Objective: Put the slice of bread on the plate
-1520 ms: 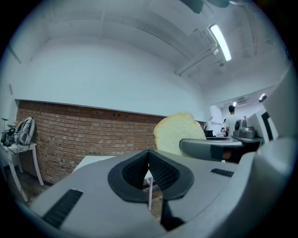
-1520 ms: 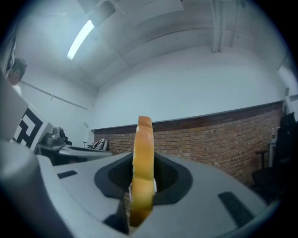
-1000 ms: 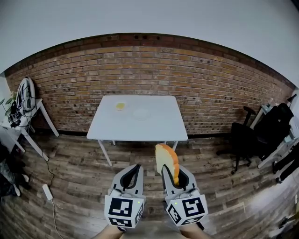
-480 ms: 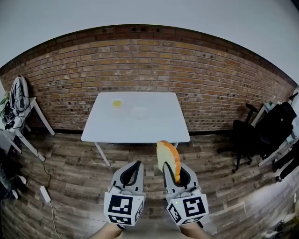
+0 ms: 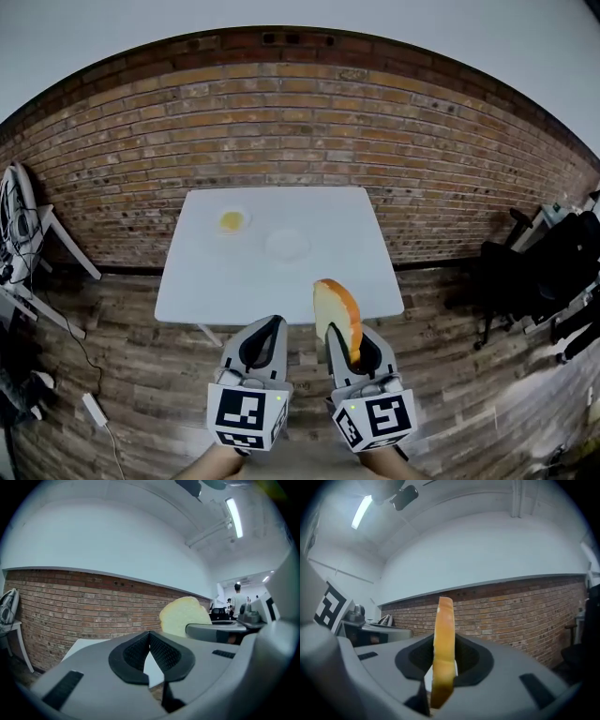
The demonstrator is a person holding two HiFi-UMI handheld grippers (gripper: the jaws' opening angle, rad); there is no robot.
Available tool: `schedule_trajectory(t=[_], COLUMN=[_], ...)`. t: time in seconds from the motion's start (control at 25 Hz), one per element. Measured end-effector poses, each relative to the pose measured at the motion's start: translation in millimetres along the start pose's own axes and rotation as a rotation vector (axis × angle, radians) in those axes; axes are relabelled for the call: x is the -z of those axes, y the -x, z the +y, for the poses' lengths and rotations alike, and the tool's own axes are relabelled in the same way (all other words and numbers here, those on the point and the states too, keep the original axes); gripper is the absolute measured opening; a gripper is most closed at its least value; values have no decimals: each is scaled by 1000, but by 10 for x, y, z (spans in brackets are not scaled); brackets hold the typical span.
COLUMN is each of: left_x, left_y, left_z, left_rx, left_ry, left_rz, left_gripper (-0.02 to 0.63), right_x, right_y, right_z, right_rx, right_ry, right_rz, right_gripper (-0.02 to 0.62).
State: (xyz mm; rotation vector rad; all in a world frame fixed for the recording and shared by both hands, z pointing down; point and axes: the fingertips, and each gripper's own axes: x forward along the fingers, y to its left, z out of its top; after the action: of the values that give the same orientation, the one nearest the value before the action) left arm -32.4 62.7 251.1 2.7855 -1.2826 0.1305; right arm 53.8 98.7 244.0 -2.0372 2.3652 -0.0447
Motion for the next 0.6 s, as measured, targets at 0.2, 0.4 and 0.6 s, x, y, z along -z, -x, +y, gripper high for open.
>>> schedule_trajectory(t=[0.2, 0.4, 0.6], left_x=[-149, -344, -403], left_y=[-811, -1489, -1889], left_z=[491, 951, 1255], left_rx=[33, 57, 65], left_ry=[-23, -14, -2], left_rz=[7, -6, -13], left_gripper=[11, 11, 11], right_x=[-36, -188, -203], right_y=[-913, -1692, -2081], right_z=[-233, -435, -619], right_rx=[34, 74, 103], right_ry=[-8, 48, 69], right_rz=[10, -11, -6], right_gripper=[92, 92, 92])
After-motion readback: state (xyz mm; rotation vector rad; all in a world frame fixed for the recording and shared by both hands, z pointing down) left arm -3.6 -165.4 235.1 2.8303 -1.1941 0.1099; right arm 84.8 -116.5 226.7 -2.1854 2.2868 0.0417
